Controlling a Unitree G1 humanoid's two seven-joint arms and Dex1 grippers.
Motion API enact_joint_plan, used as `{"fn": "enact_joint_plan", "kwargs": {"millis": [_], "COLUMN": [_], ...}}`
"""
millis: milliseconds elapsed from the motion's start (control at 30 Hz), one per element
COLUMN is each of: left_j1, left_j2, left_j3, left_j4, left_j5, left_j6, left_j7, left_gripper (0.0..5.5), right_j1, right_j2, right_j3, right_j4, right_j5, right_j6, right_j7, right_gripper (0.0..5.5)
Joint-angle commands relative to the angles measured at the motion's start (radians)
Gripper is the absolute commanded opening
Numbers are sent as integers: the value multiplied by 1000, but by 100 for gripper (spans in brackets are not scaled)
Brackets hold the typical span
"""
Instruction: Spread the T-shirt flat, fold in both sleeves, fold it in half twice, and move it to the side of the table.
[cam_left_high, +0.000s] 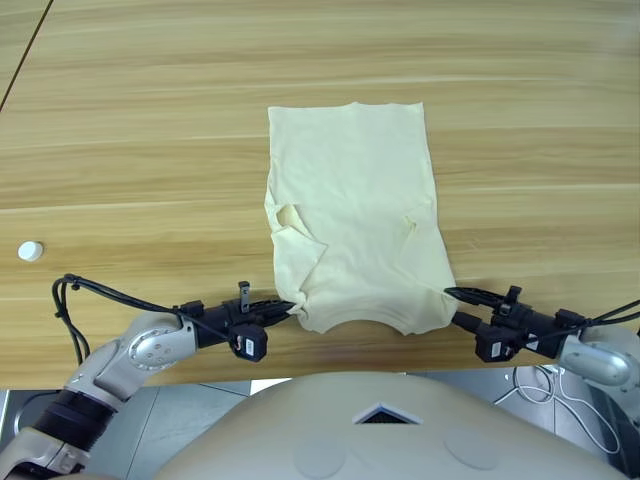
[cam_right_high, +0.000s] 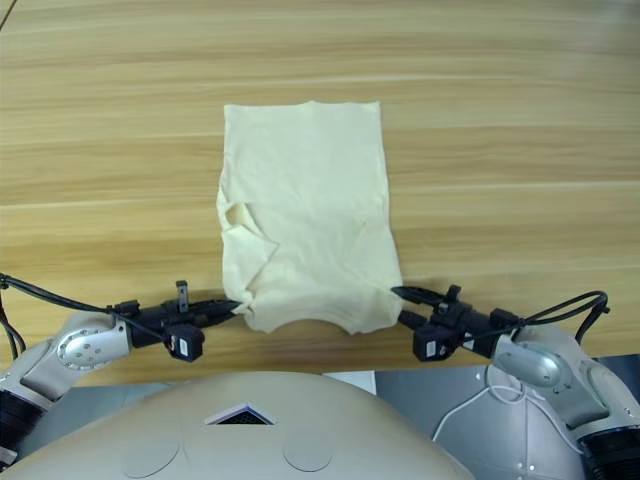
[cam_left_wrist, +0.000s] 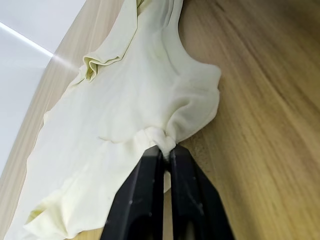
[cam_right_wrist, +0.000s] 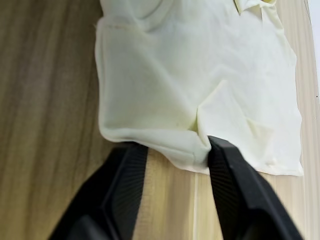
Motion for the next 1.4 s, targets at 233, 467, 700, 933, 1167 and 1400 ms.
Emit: {"fn": "enact_joint_plan", "kwargs": {"millis": [233, 467, 700, 933, 1167, 1400], "left_j1": [25, 84, 178, 172, -104, -599], "left_j2": [-4, -2, -3, -42, -210, -377], "left_j3": [-4, 0, -10, 95, 214, 191], "left_j4": [49, 46, -36, -62, -20, 471], "left_j5": [57, 25, -77, -164, -240, -53], "left_j6": [33, 16, -9, -11, 62, 140], "left_j7": [-9, 9, -9, 46, 147, 292], "left_gripper": [4, 4, 4, 3, 3, 3], "right_j1": [-40, -63, 58, -29, -386, -971], "right_j2": [13, 39, 46, 94, 216, 465], "right_j3": [-32, -50, -51, -102, -96, 115], "right_j4": [27, 29, -34, -18, 61, 576], "right_j5": [-23, -23, 88, 178, 167, -156], "right_j6": [-27, -24, -26, -4, 68, 208], "right_j7": [-27, -55, -24, -58, -133, -370], "right_gripper": [36, 0, 0, 0, 0, 0]}}
